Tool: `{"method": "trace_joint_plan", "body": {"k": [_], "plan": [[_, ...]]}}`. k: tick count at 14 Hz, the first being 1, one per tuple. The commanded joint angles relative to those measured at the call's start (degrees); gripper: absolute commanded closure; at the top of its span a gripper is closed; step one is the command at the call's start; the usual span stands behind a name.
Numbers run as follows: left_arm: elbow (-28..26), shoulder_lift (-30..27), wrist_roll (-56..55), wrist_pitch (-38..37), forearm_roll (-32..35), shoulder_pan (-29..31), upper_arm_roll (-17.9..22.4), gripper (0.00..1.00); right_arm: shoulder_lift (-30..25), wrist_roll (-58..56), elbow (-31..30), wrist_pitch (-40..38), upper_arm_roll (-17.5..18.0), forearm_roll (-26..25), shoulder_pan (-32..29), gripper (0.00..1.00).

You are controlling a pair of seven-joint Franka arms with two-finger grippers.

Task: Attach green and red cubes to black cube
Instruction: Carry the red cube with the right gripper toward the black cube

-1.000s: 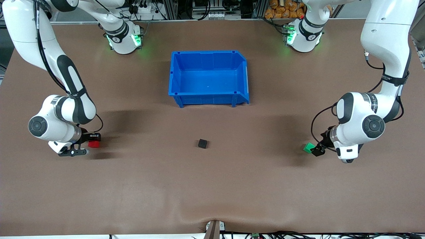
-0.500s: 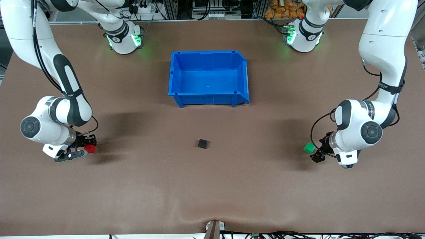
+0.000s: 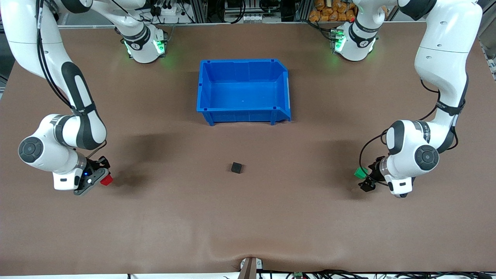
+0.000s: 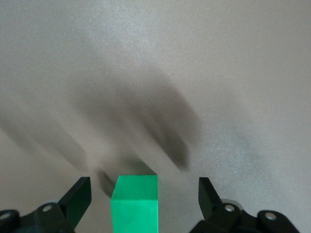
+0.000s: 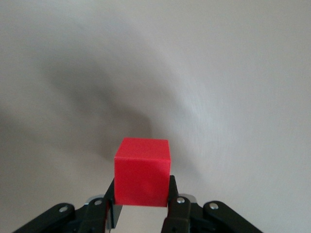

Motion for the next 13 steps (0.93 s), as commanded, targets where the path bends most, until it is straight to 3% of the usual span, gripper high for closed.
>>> {"method": "trace_joint_plan", "body": {"k": [1,5,10,12,13], "plan": [[-0.39,-0.01,-1.99,0.27,-0.35,-0.28,0.06,0.03,0.46,-6.57,2.07,-0.62,-0.01,0.27,3.07,0.97],[-1.10,-0.01,-2.17,0.18,-0.26,-0.19,0.06,0.16,0.46,-6.66,2.94,-0.27,-0.01,0.44,8.77,0.97],[-1.19,-0.01,-2.34,0.18,-0.26,-0.45,-0.03,0.34,3.97,-5.52,9.44,-0.61,-0.01,0.53,17.56,0.97],[-1.19,-0.01,-2.34,0.18,-0.34,-0.54,-0.20,0.44,5.03,-1.59,10.85,-0.88,-0.01,1.67,20.29,0.97],[-1.19,-0.10,-2.26,0.18,-0.26,-0.46,-0.20,0.54,5.73,0.96,11.03,-0.97,-0.01,2.11,21.78,0.97]]}}
